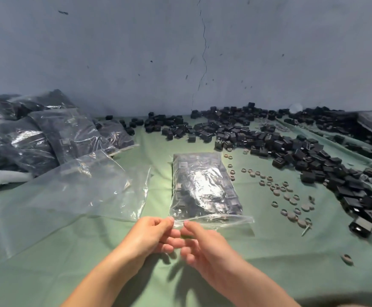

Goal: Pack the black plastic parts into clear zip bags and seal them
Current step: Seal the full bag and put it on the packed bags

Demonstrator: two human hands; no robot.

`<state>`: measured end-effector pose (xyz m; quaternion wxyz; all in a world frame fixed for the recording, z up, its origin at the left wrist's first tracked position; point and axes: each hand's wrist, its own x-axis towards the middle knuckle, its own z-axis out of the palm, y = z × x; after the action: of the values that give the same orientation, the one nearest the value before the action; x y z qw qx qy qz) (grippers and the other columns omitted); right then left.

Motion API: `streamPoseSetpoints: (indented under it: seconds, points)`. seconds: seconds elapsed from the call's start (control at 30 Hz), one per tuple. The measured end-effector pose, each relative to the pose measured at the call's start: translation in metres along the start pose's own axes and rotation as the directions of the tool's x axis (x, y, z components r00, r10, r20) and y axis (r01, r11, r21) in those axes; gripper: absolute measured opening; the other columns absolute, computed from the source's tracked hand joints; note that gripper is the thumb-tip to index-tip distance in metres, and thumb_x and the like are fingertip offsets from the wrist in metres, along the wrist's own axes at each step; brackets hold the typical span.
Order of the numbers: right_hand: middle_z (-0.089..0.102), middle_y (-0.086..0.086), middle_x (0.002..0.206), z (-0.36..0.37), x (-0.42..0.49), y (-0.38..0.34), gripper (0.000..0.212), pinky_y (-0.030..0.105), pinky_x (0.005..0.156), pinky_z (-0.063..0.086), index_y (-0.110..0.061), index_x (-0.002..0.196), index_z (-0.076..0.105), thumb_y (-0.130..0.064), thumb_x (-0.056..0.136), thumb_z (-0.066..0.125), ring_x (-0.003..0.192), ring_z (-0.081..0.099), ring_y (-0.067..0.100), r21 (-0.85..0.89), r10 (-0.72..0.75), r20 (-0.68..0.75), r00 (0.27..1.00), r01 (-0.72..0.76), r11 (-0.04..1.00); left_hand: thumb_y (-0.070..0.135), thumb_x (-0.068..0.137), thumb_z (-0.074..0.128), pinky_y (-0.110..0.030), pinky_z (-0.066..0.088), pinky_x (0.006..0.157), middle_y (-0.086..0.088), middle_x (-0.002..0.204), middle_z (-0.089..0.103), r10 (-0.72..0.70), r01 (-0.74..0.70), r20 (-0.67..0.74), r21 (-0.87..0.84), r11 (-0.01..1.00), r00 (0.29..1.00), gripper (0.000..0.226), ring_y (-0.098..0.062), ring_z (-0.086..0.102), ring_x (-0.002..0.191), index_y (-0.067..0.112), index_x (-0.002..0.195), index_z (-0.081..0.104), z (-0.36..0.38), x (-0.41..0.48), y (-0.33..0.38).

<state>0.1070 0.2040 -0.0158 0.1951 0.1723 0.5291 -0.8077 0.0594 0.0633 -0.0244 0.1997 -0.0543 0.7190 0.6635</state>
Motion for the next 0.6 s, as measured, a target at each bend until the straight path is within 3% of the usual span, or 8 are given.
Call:
streamPoseSetpoints:
  seconds: [0.1, 0.17, 0.33, 0.47, 0.6]
  points:
    - [0.062, 0.007, 0.058, 0.012, 0.013, -0.006, 0.023, 0.012, 0.037, 0.038, 0.003, 0.085, 0.060, -0.015, 0.100, 0.058, 0.039, 0.051, 0.005, 0.249, -0.013, -0.074, 0.997, 0.032, 0.968, 0.021, 0.102, 0.053, -0.018, 0.048, 0.045, -0.006, 0.069, 0.070, -0.001, 0.001, 0.010, 0.003, 1.000, 1.000, 0.031, -0.010, 0.061, 0.052, 0.002, 0.082, 0.068, -0.002, 0.002, 0.000]
    - [0.057, 0.004, 0.052, 0.014, 0.020, -0.008, 0.026, 0.011, 0.035, 0.036, 0.000, 0.075, 0.057, -0.008, 0.100, 0.057, 0.036, 0.049, 0.004, 0.311, -0.006, -0.099, 0.995, 0.037, 0.950, 0.019, 0.101, 0.053, -0.018, 0.046, 0.044, -0.006, 0.073, 0.069, 0.012, -0.012, -0.008, 0.004, 1.000, 1.000, 0.029, -0.009, 0.059, 0.051, 0.002, 0.085, 0.071, -0.001, 0.004, 0.000]
    - [0.057, 0.004, 0.049, 0.017, 0.030, -0.004, 0.028, 0.012, 0.036, 0.037, 0.002, 0.072, 0.059, 0.000, 0.099, 0.054, 0.035, 0.050, 0.004, 0.257, -0.042, -0.168, 0.985, 0.085, 0.963, 0.021, 0.100, 0.055, -0.019, 0.046, 0.042, -0.007, 0.073, 0.072, 0.033, -0.034, -0.037, -0.033, 0.999, 0.999, 0.028, -0.010, 0.060, 0.049, 0.004, 0.084, 0.070, 0.001, 0.004, -0.002]
    - [0.061, 0.005, 0.054, 0.016, 0.030, 0.002, 0.028, 0.014, 0.039, 0.040, 0.004, 0.075, 0.065, -0.007, 0.100, 0.057, 0.038, 0.050, 0.005, 0.204, -0.084, -0.164, 0.983, 0.117, 0.972, 0.026, 0.097, 0.060, -0.020, 0.047, 0.042, -0.009, 0.072, 0.071, 0.037, -0.036, 0.003, -0.034, 0.999, 0.999, 0.029, -0.013, 0.060, 0.051, 0.003, 0.082, 0.070, 0.001, 0.002, -0.001]
    - [0.062, 0.005, 0.056, 0.016, 0.028, 0.004, 0.026, 0.014, 0.037, 0.038, 0.004, 0.081, 0.065, -0.011, 0.100, 0.058, 0.036, 0.050, 0.005, 0.169, -0.080, -0.183, 0.980, 0.112, 0.979, 0.021, 0.097, 0.061, -0.019, 0.043, 0.039, -0.005, 0.064, 0.068, 0.051, -0.051, -0.045, -0.006, 0.999, 0.998, 0.025, -0.011, 0.057, 0.047, 0.004, 0.080, 0.066, 0.006, 0.004, -0.003]
